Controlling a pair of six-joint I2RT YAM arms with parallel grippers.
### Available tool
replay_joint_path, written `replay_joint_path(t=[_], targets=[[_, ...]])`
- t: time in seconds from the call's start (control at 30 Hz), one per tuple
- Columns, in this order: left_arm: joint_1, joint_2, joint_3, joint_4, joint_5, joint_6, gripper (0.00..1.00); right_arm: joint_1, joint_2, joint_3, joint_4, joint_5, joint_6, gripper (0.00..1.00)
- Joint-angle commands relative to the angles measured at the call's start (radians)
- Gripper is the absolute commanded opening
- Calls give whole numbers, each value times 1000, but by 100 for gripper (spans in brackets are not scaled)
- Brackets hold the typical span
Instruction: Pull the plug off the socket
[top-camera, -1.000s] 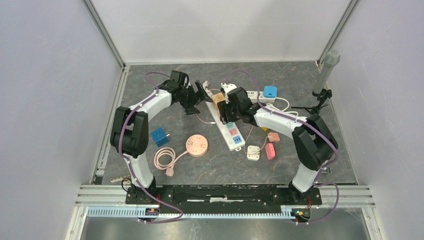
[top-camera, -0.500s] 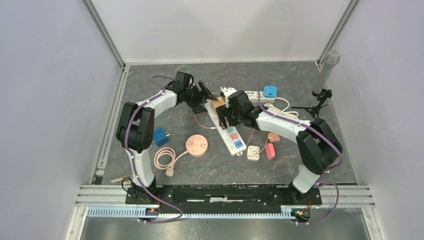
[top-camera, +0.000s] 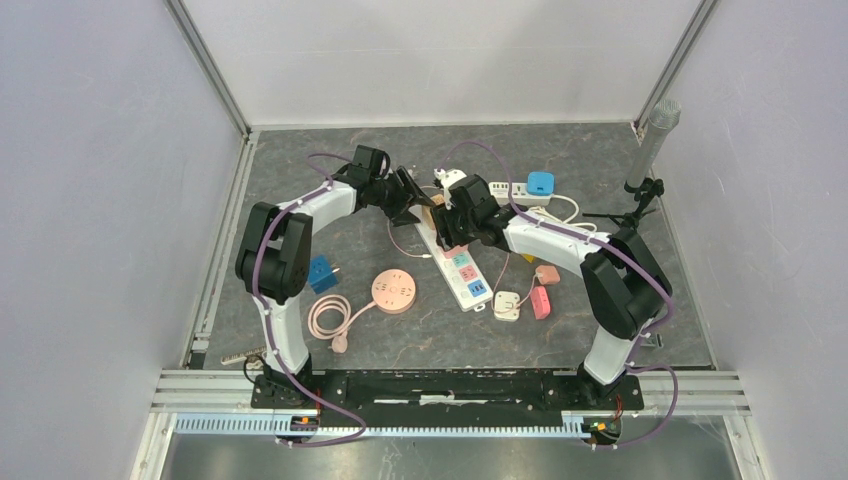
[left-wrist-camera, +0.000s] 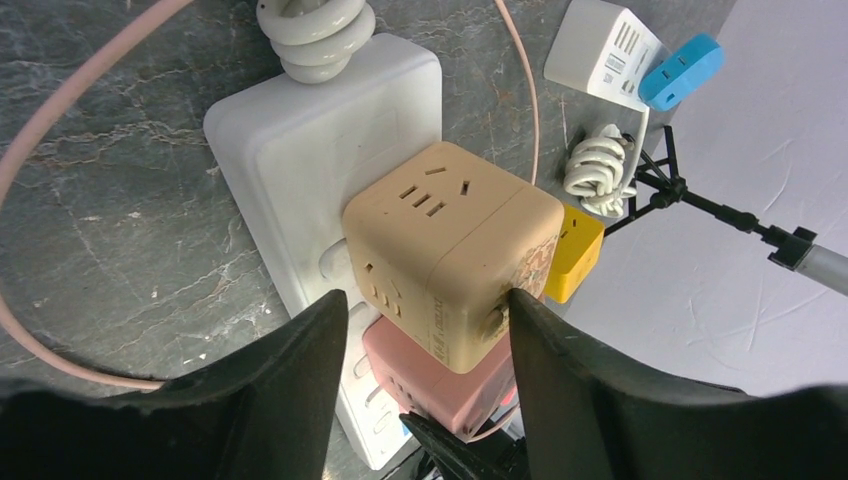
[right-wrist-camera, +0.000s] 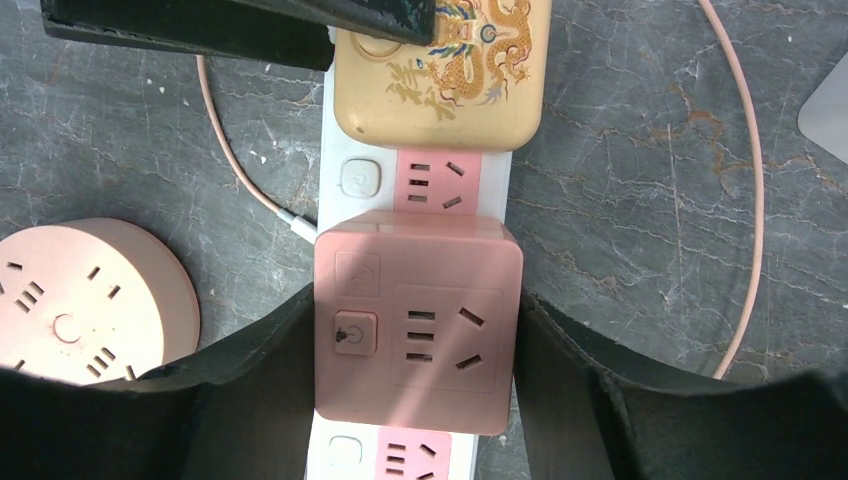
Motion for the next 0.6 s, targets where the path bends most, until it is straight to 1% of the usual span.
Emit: replay_joint_path(t=[0.0, 0.13, 0.23, 0.27, 0.4, 0.57], targets=[[-4, -10, -49, -87, -72, 93, 62, 6, 3, 33, -5, 23, -17, 42], [-3, -25, -95, -108, -105, 118, 59, 6, -18, 29, 8, -1, -3, 20], [-4, -28, -124, -106, -112, 126, 58, 1, -23, 40, 11, -34, 25, 0], [-3, -28, -132, -107, -114, 128, 58, 1, -21, 48, 7, -66, 41, 0], [-4, -27, -146, -107, -123, 138, 58, 4, 0, 89, -30, -75, 55, 0], [-3, -24, -147, -115, -137, 151, 58, 28, 8, 99, -61, 36, 5, 0]])
